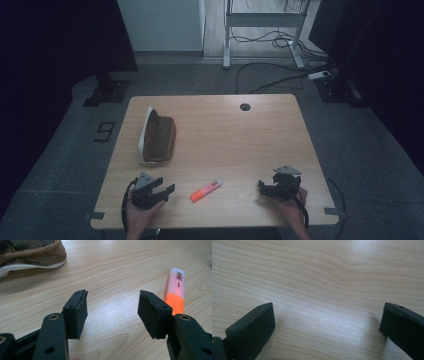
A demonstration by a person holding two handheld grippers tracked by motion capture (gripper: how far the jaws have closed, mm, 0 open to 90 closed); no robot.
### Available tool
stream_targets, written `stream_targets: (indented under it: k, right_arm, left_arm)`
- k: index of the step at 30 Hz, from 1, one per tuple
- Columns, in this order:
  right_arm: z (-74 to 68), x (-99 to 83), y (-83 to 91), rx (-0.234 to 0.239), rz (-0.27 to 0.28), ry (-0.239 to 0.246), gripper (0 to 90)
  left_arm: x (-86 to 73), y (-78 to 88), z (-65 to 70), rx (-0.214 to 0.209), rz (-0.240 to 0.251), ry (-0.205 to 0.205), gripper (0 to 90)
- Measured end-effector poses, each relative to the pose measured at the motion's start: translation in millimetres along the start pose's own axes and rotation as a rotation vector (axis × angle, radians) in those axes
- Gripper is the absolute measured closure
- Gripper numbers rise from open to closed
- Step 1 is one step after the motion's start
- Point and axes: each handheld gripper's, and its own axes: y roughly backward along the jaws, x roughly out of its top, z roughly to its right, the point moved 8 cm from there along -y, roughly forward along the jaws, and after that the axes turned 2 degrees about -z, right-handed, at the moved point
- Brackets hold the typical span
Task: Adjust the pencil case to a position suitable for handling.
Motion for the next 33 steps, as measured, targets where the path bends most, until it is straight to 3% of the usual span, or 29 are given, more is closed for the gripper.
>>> stream_targets:
  k: [19,33]
  right_arm:
    - [-0.1,0.0,-0.1,-0.003,0.005,0.001,0.0]
    - [0.0,0.1,0.3,-0.004,0.007,-0.001,0.8]
  left_arm:
    - [0.4,3.2,-3.7,0.009,0.009,0.009,40.8]
    - [9.4,18.7,-10.2,0.023,0.069,0.025,41.0]
